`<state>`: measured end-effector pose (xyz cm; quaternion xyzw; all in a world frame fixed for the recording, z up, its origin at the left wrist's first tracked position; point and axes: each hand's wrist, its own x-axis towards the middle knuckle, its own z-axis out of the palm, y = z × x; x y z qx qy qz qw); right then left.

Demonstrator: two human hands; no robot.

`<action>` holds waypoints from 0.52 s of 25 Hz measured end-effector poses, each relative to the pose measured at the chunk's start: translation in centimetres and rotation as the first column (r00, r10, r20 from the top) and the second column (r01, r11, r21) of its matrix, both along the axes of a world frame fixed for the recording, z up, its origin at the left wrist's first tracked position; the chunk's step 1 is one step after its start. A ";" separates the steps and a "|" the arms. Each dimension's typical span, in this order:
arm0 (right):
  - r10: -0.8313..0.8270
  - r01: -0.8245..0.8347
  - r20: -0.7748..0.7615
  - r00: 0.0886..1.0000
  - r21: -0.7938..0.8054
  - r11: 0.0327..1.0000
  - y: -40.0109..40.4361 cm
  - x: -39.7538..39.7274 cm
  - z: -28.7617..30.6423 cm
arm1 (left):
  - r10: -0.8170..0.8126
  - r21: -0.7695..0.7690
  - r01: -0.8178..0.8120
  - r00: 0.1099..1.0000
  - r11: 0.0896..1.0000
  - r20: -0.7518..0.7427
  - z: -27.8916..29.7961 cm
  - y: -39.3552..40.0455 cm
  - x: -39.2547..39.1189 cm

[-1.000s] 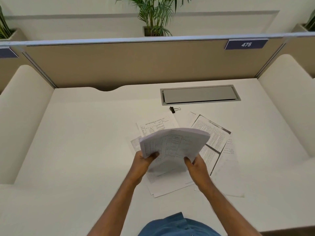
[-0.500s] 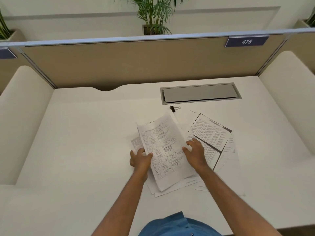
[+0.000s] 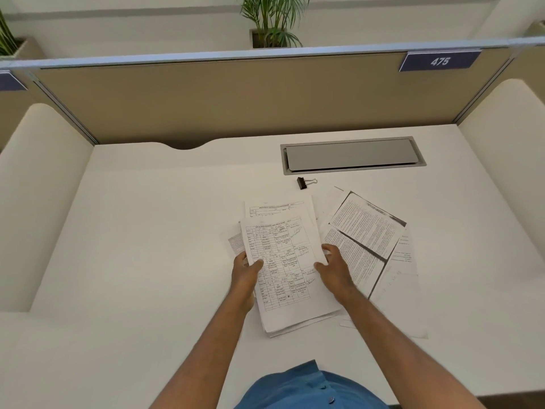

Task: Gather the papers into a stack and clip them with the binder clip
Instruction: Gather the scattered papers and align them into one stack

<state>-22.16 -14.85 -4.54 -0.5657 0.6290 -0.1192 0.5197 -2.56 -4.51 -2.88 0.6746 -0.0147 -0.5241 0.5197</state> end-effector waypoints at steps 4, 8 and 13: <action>0.058 -0.066 0.100 0.993 0.082 0.994 0.8 -0.4 -0.1 | -0.026 0.004 0.026 1.000 1.000 -0.003 -0.3 0.2 -0.1; -0.033 0.033 0.210 0.977 0.001 0.999 1.1 -1.0 2.3 | -0.074 -0.102 0.074 0.997 0.992 0.006 1.6 -0.1 0.9; -0.121 0.180 0.399 0.909 -0.113 0.977 0.4 -0.4 8.8 | -0.131 -0.309 0.197 0.967 0.931 0.220 8.1 -2.2 1.6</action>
